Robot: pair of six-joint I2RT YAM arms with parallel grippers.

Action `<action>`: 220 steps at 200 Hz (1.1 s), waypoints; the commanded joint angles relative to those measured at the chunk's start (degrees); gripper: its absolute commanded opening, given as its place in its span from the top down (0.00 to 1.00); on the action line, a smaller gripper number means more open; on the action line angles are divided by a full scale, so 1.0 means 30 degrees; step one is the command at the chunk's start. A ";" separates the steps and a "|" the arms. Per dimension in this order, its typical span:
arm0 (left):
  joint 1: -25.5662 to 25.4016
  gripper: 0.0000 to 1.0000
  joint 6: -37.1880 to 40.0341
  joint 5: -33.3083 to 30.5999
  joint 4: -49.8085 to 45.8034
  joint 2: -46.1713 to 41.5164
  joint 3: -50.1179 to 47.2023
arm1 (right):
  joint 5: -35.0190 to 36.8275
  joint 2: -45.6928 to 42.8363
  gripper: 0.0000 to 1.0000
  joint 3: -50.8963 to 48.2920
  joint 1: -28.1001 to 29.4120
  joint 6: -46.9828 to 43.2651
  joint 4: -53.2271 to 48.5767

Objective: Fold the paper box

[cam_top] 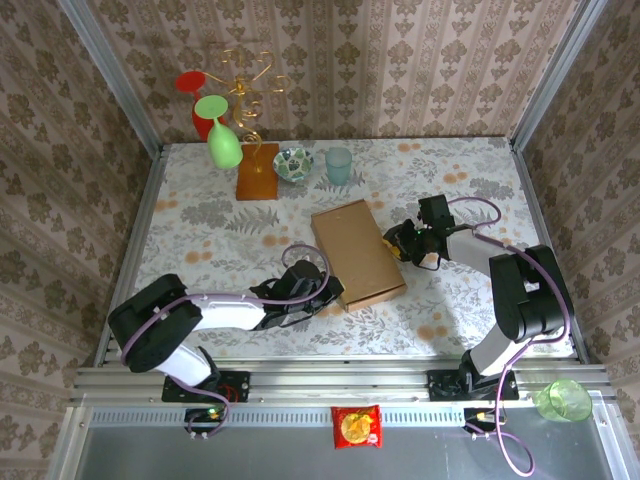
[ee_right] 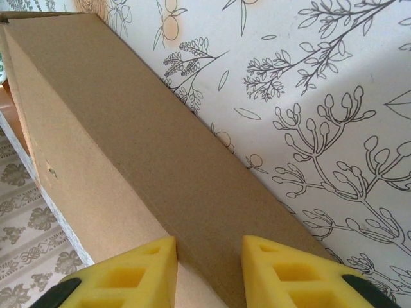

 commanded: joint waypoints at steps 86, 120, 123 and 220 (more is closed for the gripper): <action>0.0298 0.51 0.3956 -0.2500 -0.6700 -0.4606 0.2804 | 0.5483 -0.3167 0.61 0.2607 -0.0214 -0.4555 -0.7943; 0.1071 0.00 0.6356 -0.4676 -1.0859 -0.7794 0.4242 | 1.0516 -0.6748 0.49 0.3704 -0.0329 -0.7191 -1.0124; 0.1242 0.00 0.6574 -0.4875 -1.1155 -0.8149 0.4278 | 1.0970 -0.7097 0.41 0.3705 -0.0347 -0.7462 -1.0215; 0.9491 0.00 1.9615 -1.5804 -1.6306 -1.4888 0.1153 | 1.6765 -1.5790 0.00 -0.9999 -0.0784 -1.9888 0.6800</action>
